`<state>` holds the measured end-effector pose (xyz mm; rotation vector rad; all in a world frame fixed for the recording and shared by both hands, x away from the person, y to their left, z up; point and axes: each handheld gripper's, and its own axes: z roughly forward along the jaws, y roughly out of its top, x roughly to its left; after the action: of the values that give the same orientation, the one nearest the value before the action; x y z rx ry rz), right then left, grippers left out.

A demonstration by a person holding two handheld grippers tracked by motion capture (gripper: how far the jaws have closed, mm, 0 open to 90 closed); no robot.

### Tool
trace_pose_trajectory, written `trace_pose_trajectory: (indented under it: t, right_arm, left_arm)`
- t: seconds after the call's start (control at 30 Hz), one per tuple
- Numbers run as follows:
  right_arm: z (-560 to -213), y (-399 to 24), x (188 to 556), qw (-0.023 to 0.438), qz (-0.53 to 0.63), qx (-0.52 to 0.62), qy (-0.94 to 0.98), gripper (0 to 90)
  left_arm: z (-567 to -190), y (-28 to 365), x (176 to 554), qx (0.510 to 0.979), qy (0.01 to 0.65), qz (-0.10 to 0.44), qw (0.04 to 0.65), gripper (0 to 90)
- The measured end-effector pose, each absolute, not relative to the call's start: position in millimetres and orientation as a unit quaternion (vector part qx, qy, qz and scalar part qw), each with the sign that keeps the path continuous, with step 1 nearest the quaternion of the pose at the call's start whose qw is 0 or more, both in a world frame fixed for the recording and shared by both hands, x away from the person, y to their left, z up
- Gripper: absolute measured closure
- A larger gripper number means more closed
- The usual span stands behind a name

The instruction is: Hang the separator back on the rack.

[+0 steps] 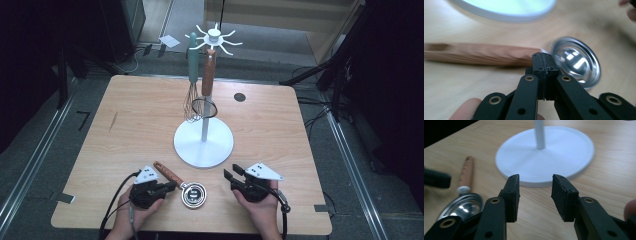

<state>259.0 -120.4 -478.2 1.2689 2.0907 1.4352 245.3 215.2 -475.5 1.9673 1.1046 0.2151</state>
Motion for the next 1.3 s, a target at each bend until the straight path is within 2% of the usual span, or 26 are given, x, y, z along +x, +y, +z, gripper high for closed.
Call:
trace_pose_trajectory:
  t: [0.2, 0.5, 0.93, 1.07, 1.3]
  right_arm:
    - [-476, -86, 255, 0.119, 0.500, 0.402, 0.758, 65.5]
    - [-474, -41, 257, 0.067, 0.491, 0.372, 0.785, 63.5]
    - [-491, 6, 268, 0.052, 0.430, 0.354, 0.829, 64.0]
    - [-495, 11, 268, 0.057, 0.410, 0.349, 0.841, 69.9]
    - [-494, 4, 267, 0.061, 0.401, 0.337, 0.850, 70.4]
  left_arm:
    - [-473, 250, 270, 0.755, 0.491, 0.122, 0.416, 90.0]
    - [-482, 257, 285, 0.749, 0.511, 0.138, 0.398, 90.0]
    - [-481, 264, 275, 0.745, 0.509, 0.136, 0.409, 89.8]
    - [-480, 272, 271, 0.740, 0.508, 0.144, 0.416, 82.7]
    - [-478, 283, 268, 0.727, 0.513, 0.161, 0.426, 74.7]
